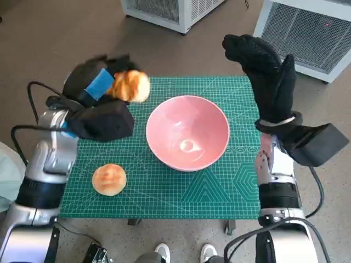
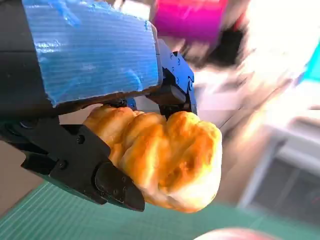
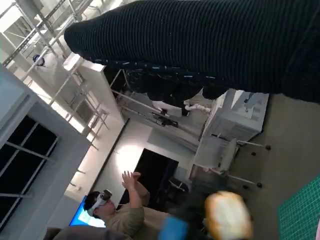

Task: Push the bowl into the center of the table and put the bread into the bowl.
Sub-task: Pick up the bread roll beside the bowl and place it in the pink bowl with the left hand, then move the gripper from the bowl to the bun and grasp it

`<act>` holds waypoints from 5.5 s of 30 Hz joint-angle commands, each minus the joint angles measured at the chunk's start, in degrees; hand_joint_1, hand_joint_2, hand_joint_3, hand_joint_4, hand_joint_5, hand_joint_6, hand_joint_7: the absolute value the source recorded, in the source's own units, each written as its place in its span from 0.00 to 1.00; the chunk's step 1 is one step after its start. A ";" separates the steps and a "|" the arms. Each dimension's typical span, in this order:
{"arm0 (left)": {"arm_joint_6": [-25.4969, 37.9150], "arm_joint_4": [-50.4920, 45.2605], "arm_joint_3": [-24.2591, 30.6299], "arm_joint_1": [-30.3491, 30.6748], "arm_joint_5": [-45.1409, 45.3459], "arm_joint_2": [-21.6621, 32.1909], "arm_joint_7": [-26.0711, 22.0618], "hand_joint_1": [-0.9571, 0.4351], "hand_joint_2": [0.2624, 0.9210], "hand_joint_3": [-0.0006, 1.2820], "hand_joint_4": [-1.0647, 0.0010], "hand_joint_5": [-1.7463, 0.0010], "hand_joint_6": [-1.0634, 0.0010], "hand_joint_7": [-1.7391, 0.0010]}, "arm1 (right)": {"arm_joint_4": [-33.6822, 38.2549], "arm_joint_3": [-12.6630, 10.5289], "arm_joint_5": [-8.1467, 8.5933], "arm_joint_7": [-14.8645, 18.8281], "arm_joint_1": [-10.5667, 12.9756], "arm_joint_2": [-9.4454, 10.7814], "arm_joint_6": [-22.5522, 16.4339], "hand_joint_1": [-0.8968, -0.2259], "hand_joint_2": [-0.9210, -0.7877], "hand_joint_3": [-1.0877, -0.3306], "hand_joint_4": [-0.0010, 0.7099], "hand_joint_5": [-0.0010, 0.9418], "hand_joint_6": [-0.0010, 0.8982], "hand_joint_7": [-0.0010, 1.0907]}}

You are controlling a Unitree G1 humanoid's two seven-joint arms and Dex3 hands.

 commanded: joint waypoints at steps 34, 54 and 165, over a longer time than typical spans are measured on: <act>-12.65 19.56 -14.00 -4.99 3.01 -12.44 -6.96 0.71 0.98 0.08 0.60 0.71 0.57 0.66 | -3.07 -0.37 -0.92 -1.65 4.52 -0.89 0.36 0.32 0.00 0.49 0.31 0.01 0.08 0.49; -8.45 2.87 -8.20 0.84 -1.84 -6.87 -16.65 0.46 0.81 0.00 0.96 1.00 0.75 1.00 | -2.79 0.10 -1.33 -3.16 4.52 0.16 0.36 0.33 0.00 0.50 0.31 0.00 0.10 0.45; -7.67 -6.14 3.08 35.30 -2.67 11.41 -14.13 0.72 0.99 0.06 0.31 0.37 0.42 0.45 | 0.04 0.56 0.25 1.32 0.73 0.82 1.85 0.39 0.00 0.45 0.30 0.00 0.05 0.50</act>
